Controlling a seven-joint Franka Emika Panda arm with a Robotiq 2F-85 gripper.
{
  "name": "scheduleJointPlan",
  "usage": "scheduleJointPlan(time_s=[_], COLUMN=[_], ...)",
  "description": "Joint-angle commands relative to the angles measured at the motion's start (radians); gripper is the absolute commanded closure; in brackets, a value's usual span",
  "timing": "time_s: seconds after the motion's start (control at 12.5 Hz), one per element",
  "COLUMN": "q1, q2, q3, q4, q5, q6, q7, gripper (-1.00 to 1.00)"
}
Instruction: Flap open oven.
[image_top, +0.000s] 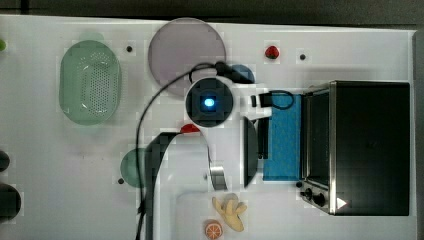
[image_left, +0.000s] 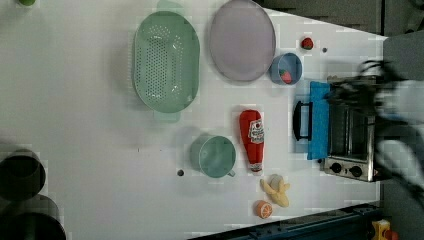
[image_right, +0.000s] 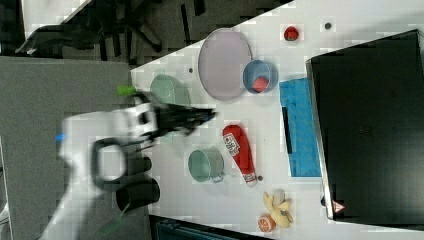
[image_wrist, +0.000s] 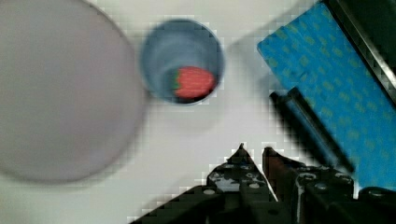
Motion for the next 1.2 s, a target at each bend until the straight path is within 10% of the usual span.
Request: scheduleJointPlan(time_s=[0.08, 1.2], q1=[-0.010, -0.014], q2=[-0.100, -0.280], q3=[-0.021, -0.043], q4=[0.062, 0.291], q5=[0.143, 0.127], q6=[-0.234, -0.675], q7=[0.046, 0.198], gripper=[0.65, 0.65])
